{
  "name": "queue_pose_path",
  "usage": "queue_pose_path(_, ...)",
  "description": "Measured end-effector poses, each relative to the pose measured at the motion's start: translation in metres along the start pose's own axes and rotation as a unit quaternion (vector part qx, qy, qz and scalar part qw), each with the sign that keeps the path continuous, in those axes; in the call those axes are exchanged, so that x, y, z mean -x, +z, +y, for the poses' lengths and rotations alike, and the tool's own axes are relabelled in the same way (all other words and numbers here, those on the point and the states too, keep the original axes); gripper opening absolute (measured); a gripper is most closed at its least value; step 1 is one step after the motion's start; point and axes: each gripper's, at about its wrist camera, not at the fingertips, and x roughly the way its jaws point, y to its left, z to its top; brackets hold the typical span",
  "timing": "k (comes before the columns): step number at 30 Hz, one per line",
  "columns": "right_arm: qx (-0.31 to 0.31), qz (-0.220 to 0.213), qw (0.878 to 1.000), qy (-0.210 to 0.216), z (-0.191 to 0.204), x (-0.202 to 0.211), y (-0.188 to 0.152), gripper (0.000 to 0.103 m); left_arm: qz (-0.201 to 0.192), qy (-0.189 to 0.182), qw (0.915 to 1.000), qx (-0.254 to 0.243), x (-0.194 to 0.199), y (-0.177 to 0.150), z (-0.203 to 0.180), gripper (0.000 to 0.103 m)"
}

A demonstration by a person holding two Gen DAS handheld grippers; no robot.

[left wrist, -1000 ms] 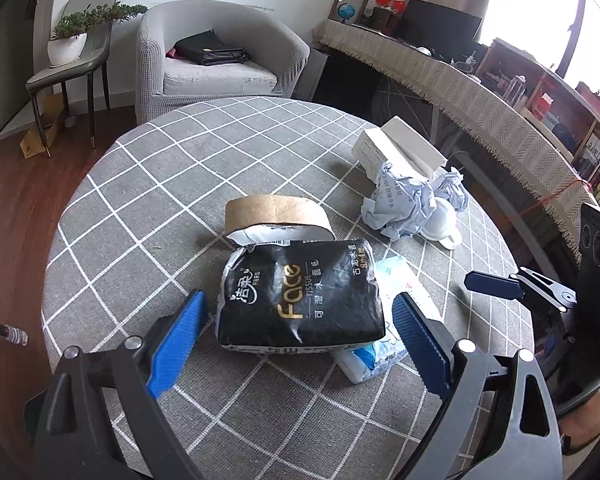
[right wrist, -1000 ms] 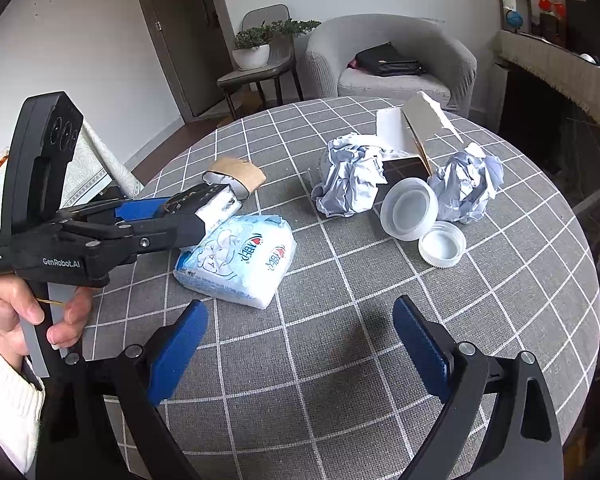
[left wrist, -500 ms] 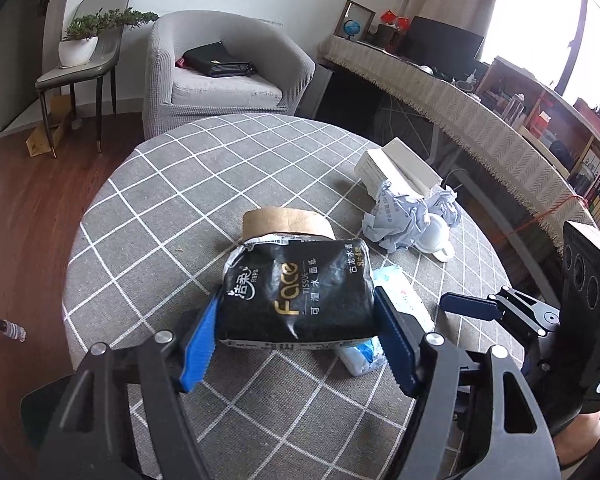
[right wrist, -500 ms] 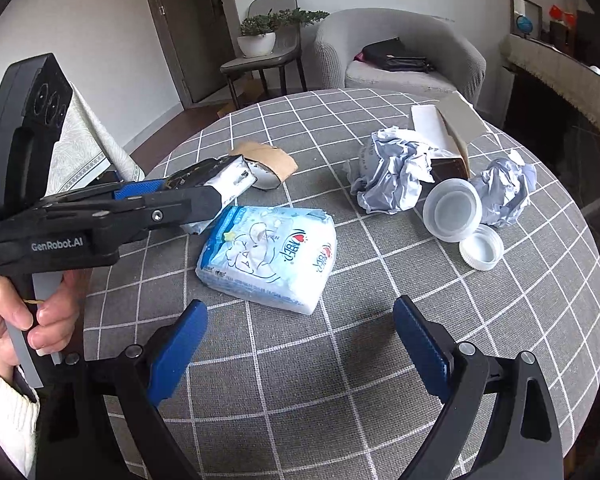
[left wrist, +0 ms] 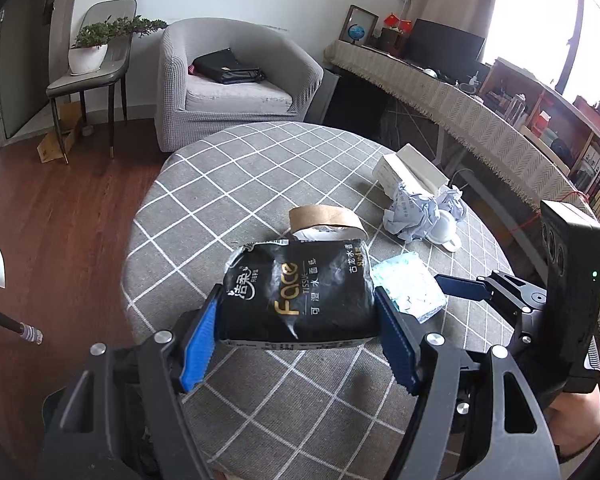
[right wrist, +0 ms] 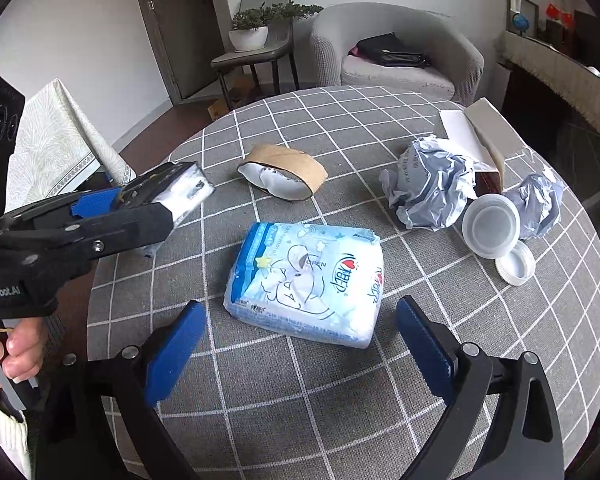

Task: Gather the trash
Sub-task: 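Grasp the black Face tissue pack with the left tool while the right tool grasps the wet-wipe pack, then carry the tissue pack and wet-wipe pack over the green trash bin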

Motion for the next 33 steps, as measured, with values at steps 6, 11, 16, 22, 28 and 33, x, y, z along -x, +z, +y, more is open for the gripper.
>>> queue_pose_path(6, 0.009, 0.004, 0.999, -0.03, 0.009, -0.011, 0.008, 0.099, -0.005, 0.009, 0.9999, 0.007, 0.015, -0.002, 0.018, 0.074)
queue_pose_path(11, 0.006, 0.008, 0.998, -0.056, 0.013, -0.015, 0.013, 0.087, -0.007, 0.027, 0.9996, 0.008, 0.025, -0.007, 0.03, 0.074)
queue_pose_path(16, 0.002, 0.006, 0.998, -0.059, 0.014, -0.014, 0.016, 0.074, -0.01, 0.042, 0.999, 0.009, 0.039, -0.014, 0.041, 0.074)
queue_pose_path(22, -0.003, -0.016, 0.999, -0.05, 0.027, -0.005, 0.012, 0.072, -0.01, 0.06, 0.9979, 0.023, 0.058, -0.028, 0.057, 0.075)
queue_pose_path(28, 0.016, -0.031, 0.999, -0.035, 0.059, 0.001, 0.011, 0.072, -0.015, 0.087, 0.9955, 0.036, 0.081, -0.046, 0.077, 0.074)
queue_pose_path(33, 0.024, -0.043, 0.999, -0.015, 0.087, 0.006, 0.012, 0.072, -0.016, 0.107, 0.9929, 0.051, 0.095, -0.059, 0.093, 0.074)
